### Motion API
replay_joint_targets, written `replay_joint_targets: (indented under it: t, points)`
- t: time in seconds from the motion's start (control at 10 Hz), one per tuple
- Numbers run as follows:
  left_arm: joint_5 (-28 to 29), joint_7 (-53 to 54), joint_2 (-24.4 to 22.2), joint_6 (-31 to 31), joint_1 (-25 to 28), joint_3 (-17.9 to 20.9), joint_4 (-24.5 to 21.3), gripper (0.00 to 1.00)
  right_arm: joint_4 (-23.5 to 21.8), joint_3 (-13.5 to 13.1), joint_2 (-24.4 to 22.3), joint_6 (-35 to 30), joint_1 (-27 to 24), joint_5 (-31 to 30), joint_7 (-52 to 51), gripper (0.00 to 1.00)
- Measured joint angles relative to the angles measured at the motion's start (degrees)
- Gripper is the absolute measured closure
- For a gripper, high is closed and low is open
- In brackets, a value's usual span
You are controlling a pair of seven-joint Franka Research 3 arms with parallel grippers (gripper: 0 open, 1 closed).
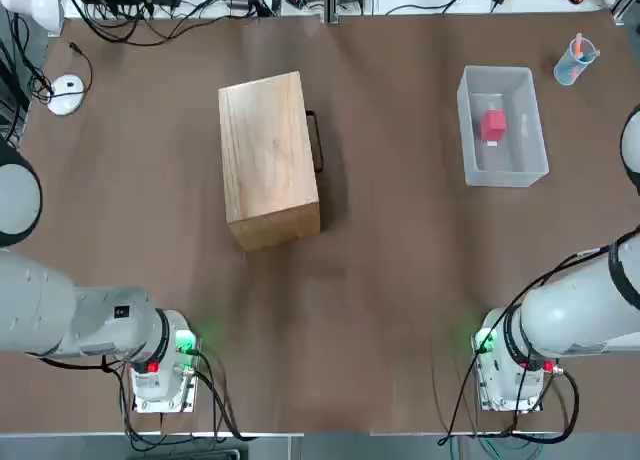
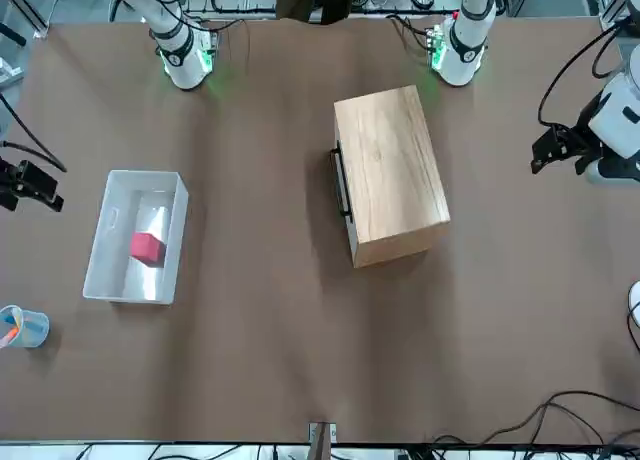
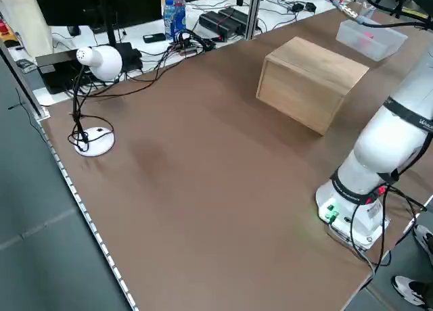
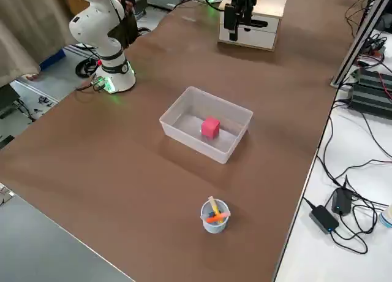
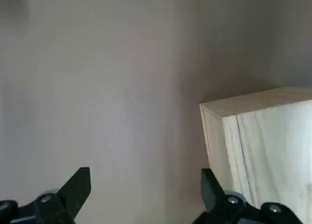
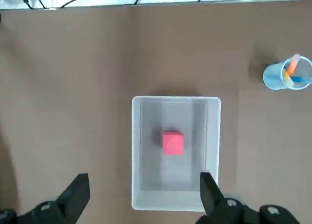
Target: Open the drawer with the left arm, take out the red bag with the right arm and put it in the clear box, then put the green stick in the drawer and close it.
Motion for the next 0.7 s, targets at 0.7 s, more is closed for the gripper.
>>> replay_joint_targets:
  t: [0.7]
  points:
    - [0.00,0.00,0.00,0.00,0.12,0.09,0.01,0.00,-1.38,-0.03,-0.18,-3.04,-0.01,-0.57,3.49,0.00]
